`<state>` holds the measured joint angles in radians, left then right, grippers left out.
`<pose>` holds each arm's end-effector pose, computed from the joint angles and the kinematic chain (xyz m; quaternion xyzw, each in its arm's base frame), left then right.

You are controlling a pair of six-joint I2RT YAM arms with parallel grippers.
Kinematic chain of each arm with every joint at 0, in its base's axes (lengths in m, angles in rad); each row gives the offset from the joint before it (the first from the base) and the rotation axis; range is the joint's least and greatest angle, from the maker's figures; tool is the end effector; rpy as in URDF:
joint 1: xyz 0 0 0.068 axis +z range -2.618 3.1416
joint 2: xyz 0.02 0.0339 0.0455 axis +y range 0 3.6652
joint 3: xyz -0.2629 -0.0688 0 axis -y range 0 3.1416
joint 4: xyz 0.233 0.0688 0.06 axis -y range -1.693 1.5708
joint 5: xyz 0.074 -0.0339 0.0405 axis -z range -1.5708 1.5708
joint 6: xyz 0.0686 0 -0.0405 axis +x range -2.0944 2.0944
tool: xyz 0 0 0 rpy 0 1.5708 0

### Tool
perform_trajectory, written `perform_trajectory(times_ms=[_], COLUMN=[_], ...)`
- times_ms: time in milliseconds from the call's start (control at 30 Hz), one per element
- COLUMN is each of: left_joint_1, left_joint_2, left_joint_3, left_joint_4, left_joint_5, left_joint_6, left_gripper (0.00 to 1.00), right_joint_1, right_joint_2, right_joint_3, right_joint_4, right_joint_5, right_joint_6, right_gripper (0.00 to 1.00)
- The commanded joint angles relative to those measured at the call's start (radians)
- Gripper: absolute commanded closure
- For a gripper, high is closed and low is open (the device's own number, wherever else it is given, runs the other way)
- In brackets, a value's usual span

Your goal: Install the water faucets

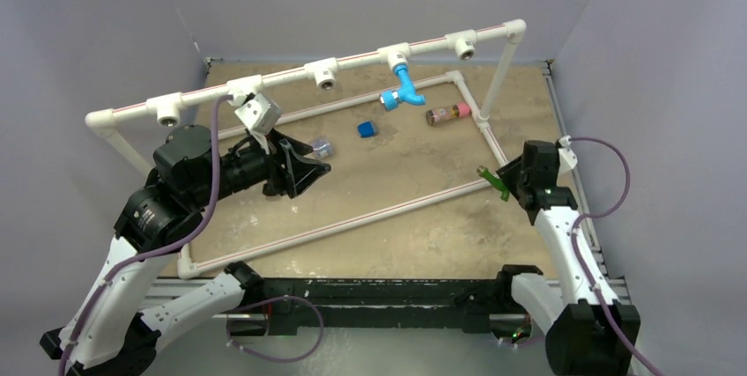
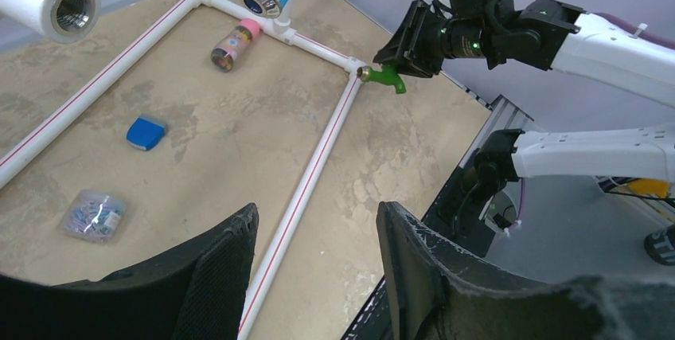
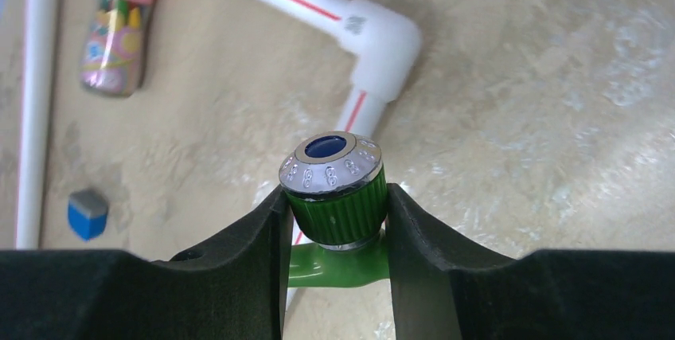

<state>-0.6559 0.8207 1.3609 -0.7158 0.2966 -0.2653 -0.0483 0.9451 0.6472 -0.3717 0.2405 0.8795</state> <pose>0.1044 -0.1057 0.4527 0.2402 0.7251 -0.3838 0.5188 0.2156 -0.0268 0.2283 0.4466 0.7759 0.0758 0.4392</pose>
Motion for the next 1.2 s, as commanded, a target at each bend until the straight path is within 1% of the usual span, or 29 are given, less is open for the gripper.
perform_trajectory(times_ms=[0,133,367,500,633,900,1100,1133,1167], left_joint_1=[-0.004,-0.004,-0.004,-0.004,-0.004,-0.004,-0.004,-0.004,-0.004], left_joint_2=[0.009,0.015,0.026,0.032,0.039,0.047,0.056,0.059,0.062], left_joint_3=[0.008,0.021,0.046,0.057,0.073,0.101,0.119,0.125,0.131], left_joint_4=[0.024,0.027,0.013,0.009,-0.001,-0.027,-0.046,-0.049,-0.054], left_joint_5=[-0.016,-0.016,-0.025,-0.025,-0.029,-0.054,-0.079,-0.083,-0.089], left_joint_6=[0.019,0.008,-0.017,-0.033,-0.041,-0.048,-0.051,-0.049,-0.046], left_gripper=[0.45,0.45,0.45,0.45,0.45,0.44,0.44,0.44,0.44], right_joint_1=[0.095,0.307,0.620,0.827,0.980,1.187,1.259,1.265,1.271], right_joint_2=[-0.024,0.005,0.075,0.150,0.231,0.410,0.516,0.529,0.536], right_joint_3=[0.074,0.109,0.113,0.131,0.146,0.149,0.161,0.158,0.155], right_joint_4=[0.002,-0.031,-0.048,-0.099,-0.140,-0.138,-0.108,-0.097,-0.089], right_joint_5=[-0.065,0.023,0.077,0.176,0.241,0.297,0.291,0.285,0.282], right_joint_6=[-0.083,-0.028,0.066,0.151,0.221,0.319,0.338,0.339,0.340], right_gripper=[1.00,1.00,1.00,1.00,1.00,1.00,1.00,0.97,0.86])
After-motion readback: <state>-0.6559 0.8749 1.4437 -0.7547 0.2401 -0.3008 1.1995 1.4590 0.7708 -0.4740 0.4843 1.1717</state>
